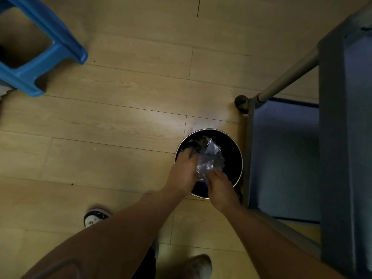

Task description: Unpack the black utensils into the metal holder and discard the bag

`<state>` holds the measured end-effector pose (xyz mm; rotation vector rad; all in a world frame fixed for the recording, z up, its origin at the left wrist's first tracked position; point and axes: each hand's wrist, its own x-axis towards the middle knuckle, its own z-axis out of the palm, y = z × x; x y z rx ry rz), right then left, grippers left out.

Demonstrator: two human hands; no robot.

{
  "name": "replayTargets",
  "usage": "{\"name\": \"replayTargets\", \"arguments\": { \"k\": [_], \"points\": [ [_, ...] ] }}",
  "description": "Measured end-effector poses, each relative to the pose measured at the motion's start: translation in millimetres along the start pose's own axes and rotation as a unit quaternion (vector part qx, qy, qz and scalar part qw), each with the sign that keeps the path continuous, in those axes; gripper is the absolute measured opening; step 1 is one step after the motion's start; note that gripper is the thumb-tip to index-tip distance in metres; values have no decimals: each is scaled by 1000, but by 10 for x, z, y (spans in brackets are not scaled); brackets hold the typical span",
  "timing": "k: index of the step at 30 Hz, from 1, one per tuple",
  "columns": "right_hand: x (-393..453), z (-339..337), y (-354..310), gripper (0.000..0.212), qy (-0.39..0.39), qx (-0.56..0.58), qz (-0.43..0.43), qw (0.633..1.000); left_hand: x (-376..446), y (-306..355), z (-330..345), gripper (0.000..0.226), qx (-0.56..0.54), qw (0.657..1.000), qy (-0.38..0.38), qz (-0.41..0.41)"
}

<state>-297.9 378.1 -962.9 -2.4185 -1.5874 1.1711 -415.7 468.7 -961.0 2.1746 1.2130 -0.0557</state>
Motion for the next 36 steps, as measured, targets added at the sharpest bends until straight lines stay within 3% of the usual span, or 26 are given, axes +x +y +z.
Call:
{"name": "replayTargets", "arguments": {
  "k": [6,10,20,25,31,36],
  "points": [
    [77,61,30,41,-43,-41,40,997,-63,0,24,49,74,997,14,-30],
    [122,75,29,44,-72,-53,53,995,-161,-28,47,49,49,998,-31,-4],
    [-26,56,-97,62,-12,-33,54,998,-302,-94,22,57,18,993,-120,-8],
    [-71,-18,-127,62,-4,-32,30,999,-318,-70,-57,72,-10,995,-100,2],
    [-196,-282,-302,52,8,-23,3,1000,-335,39,-307,62,9,998,-70,-6],
    [-402,-733,-608,56,38,-5,-2,999,-389,237,-752,64,22,999,-44,-7]
  ]
}}
